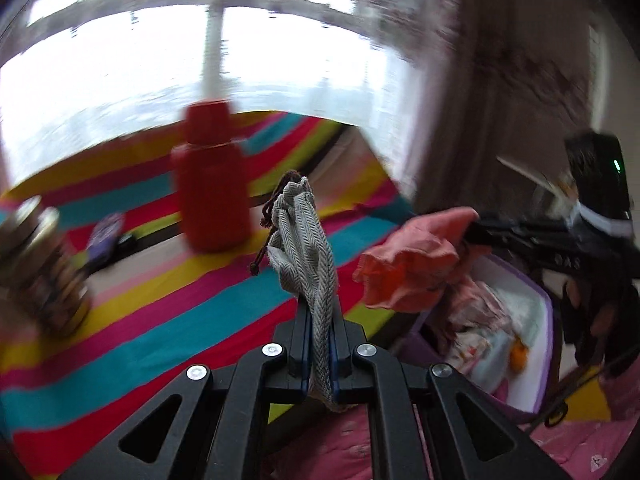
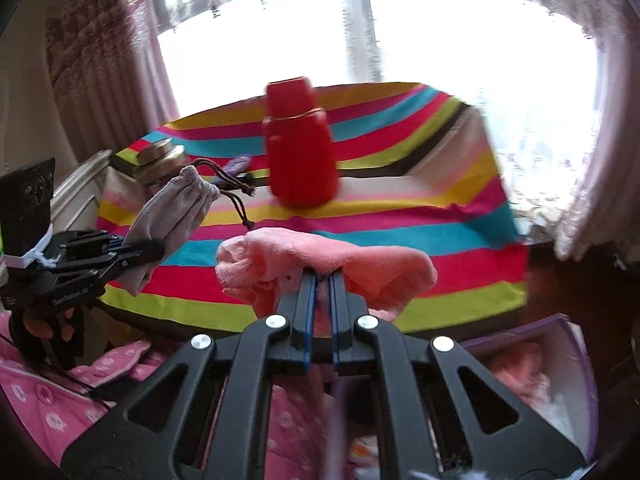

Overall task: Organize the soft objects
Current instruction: 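Carry pink towel and grey bag into the box and open both tools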

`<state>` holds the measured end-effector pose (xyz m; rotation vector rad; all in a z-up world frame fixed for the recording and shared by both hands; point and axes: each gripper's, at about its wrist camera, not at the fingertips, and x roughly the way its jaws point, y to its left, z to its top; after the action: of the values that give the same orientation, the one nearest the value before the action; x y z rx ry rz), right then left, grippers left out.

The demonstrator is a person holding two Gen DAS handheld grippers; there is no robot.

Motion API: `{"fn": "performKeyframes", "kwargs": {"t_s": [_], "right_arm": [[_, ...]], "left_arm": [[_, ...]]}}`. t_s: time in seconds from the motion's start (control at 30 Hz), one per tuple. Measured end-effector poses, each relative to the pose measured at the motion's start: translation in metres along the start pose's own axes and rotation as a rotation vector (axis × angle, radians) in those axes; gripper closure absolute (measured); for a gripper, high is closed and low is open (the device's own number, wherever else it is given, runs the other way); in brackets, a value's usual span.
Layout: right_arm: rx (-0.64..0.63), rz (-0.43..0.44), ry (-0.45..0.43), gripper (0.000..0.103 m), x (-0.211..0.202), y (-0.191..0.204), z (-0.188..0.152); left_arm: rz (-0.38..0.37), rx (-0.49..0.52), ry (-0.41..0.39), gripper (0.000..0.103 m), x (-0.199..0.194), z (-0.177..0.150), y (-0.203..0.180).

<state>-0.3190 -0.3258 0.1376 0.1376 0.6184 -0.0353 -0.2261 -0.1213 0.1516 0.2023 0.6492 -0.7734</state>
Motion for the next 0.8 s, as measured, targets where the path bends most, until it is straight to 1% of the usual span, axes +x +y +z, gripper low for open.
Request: {"fn": "performKeyframes", "kwargs": {"t_s": [0.1,0.23,0.3,0.33,0.43,0.47,0.5,0.53,0.57,0.6,0.63,0.67,0.7,0.73,0.8], "right_arm": [[0.031,-0.049,-0.007,0.094,-0.021,-0.021,-0.007],[0.084,-0.151,-0.006,0.094,-0.052,-0.055,-0.023],[0.097,-0.189,0.009,0.094,-0.06,-0.065,-0.03],[0.103,-0.213,0.017,0.094,-0.065,-0.071,-0.034],[0.121,-0.245,0.063,0.094,-0.077,-0.086,-0.043],[0.121,-0.269,0.076,0.093,-0.079,-0.09,-0.045],[0.125,-0.3,0.091,0.089,-0.08,-0.096,-0.046],[0.137,-0.343,0.109,0.08,-0.08,-0.103,-0.048],[0.155,-0.393,0.121,0.071,-0.081,-0.11,-0.049],[0.169,-0.433,0.129,0.048,-0.079,-0.116,-0.05],[0.187,-0.478,0.132,0.032,-0.08,-0.123,-0.051],[0.201,-0.504,0.119,0.031,-0.082,-0.128,-0.051],[0.213,-0.5,0.109,0.03,-0.082,-0.13,-0.051],[0.227,-0.477,0.103,0.03,-0.082,-0.131,-0.05],[0.217,-0.433,0.093,0.03,-0.078,-0.126,-0.047]], "left_arm": [[-0.064,0.088,0.02,0.095,0.011,0.01,-0.031],[-0.162,0.193,0.047,0.095,0.024,0.021,-0.075],[-0.226,0.218,0.081,0.095,0.034,0.024,-0.091],[-0.276,0.232,0.112,0.095,0.043,0.024,-0.102],[-0.354,0.259,0.164,0.094,0.059,0.022,-0.122],[-0.371,0.264,0.185,0.092,0.065,0.021,-0.128],[-0.391,0.265,0.21,0.087,0.072,0.02,-0.133],[-0.421,0.257,0.24,0.083,0.079,0.018,-0.136],[-0.448,0.244,0.265,0.07,0.085,0.017,-0.14],[-0.467,0.235,0.281,0.056,0.088,0.015,-0.141],[-0.468,0.231,0.284,0.051,0.09,0.013,-0.142],[-0.453,0.231,0.269,0.044,0.09,0.013,-0.142],[-0.439,0.23,0.253,0.04,0.089,0.013,-0.139],[-0.418,0.22,0.232,0.039,0.087,0.013,-0.134],[-0.379,0.166,0.202,0.035,0.085,0.014,-0.117]]}}
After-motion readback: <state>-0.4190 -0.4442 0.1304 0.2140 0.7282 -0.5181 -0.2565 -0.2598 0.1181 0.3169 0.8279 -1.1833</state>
